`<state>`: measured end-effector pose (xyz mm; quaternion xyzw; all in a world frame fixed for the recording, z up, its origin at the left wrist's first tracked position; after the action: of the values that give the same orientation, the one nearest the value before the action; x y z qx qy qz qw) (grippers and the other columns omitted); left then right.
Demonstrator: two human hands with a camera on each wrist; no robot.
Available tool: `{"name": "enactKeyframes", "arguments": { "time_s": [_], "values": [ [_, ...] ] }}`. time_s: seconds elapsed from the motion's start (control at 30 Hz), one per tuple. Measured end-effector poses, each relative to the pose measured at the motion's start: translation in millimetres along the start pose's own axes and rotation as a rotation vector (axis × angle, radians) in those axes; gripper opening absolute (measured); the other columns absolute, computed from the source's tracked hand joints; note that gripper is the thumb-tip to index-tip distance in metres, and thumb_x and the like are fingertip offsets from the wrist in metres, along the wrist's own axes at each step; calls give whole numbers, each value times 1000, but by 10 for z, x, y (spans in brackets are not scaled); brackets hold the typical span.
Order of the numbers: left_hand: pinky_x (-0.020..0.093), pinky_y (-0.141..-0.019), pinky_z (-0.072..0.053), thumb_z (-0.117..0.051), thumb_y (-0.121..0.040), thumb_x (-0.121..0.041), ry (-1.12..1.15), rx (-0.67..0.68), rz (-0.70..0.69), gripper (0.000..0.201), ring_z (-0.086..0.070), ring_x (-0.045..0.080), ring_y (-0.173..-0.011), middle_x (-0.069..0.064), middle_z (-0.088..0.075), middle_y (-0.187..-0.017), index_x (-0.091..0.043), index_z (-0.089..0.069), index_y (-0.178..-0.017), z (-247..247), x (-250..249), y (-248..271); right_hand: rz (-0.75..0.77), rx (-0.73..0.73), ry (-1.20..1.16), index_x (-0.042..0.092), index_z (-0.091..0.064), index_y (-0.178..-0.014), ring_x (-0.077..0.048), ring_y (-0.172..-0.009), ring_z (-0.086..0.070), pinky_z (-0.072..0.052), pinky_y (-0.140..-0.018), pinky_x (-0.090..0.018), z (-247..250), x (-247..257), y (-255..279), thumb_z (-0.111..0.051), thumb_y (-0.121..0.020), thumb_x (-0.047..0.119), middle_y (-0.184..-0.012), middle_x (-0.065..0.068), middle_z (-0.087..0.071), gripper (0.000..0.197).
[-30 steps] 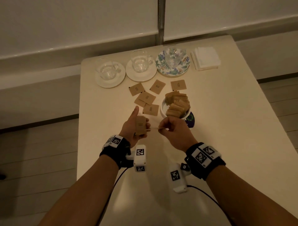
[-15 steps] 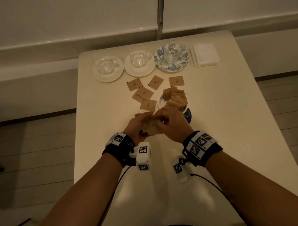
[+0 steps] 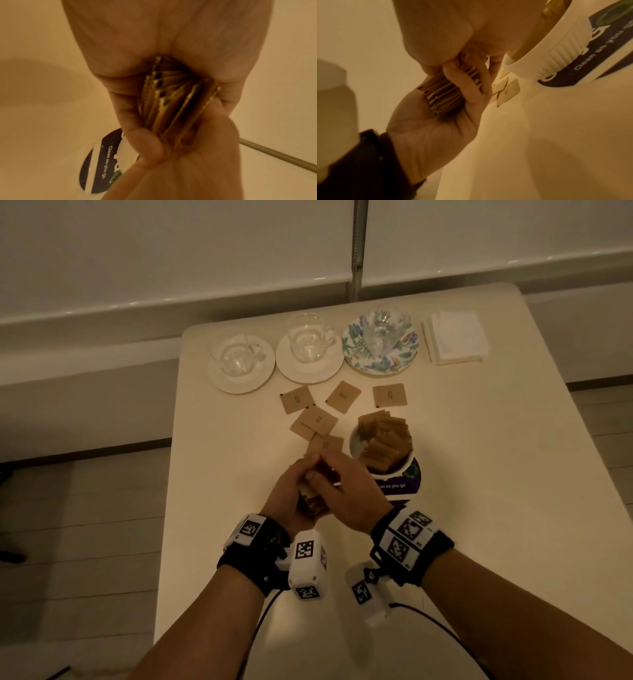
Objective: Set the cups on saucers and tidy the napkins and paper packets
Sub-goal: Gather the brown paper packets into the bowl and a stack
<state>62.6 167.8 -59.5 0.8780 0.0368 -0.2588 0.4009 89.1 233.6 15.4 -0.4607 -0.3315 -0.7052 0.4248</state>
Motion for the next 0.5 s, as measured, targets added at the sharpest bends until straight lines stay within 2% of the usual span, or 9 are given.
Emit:
{"name": "enactKeyframes", "arguments": {
  "time_s": [0.1, 0.17, 0.27, 0.3, 0.37, 0.43, 0.5],
  "values": [
    [28, -55, -54, -60, -85, -32, -64, -21, -19, 20, -66, 21, -67, 6, -67, -75, -14, -65, -91, 215, -115, -10, -38, 52, 3, 19, -58, -125, -11, -109, -57, -49, -94, -29, -159, -70, -52, -53, -98, 26, -120, 2, -62, 28],
    [28, -51, -51, -66, -79, -21, -123, -66, -48, 7, -62, 21, -64, 5, -62, -70, -16, -61, -79, 421, -272, -60, -145, 24, 37, 18, -52, -134, -14, -123, -50, -42, -104, -32, -188, -186, -145, -52, -98, 24, -135, 0, -55, 36],
    [30, -55, -54, -63, -84, -4, -199, -140, -89, 15, -68, 20, -72, 5, -64, -73, -16, -58, -78, 747, -590, -182, -263, 41, 348, 15, -42, -137, -26, -126, -43, -41, -104, -36, -241, -323, -382, -58, -89, 12, -139, -8, -42, 51],
    [31, -56, -55, -65, -84, -3, -225, -150, -98, 17, -69, 19, -75, 5, -65, -73, -17, -58, -78, 830, -698, -219, -283, 66, 444, 15, -37, -139, -30, -129, -38, -40, -105, -38, -279, -346, -475, -59, -85, 8, -142, -9, -36, 59],
    [33, -58, -56, -76, -73, -5, -254, -145, -120, 21, -70, 20, -76, 6, -68, -75, -18, -60, -76, 952, -899, -288, -313, 118, 574, 17, -20, -149, -36, -142, -18, -30, -113, -44, -353, -407, -670, -60, -82, 3, -156, -14, -15, 79],
    [34, -59, -57, -82, -60, -12, -275, -135, -145, 27, -72, 19, -76, 7, -69, -76, -17, -62, -77, 1032, -1080, -348, -353, 148, 697, 22, -6, -154, -35, -149, 0, -17, -120, -47, -367, -498, -849, -62, -84, 9, -162, -12, 4, 91],
    [33, -59, -57, -83, -57, -17, -298, -129, -159, 27, -72, 17, -75, 5, -70, -76, -18, -63, -76, 1089, -1221, -404, -409, 200, 793, 26, -2, -155, -35, -149, 5, -13, -120, -51, -394, -608, -940, -63, -85, 19, -163, -9, 9, 92]
  ]
}}
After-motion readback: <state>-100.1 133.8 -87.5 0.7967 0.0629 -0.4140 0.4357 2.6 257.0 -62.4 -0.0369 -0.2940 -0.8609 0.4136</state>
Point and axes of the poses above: each hand's wrist, its own y-axis away from the middle knuckle, its own z-axis out of the back of the hand, x = y × z, the point moved 10 cm from there along -y, towards the middle knuckle
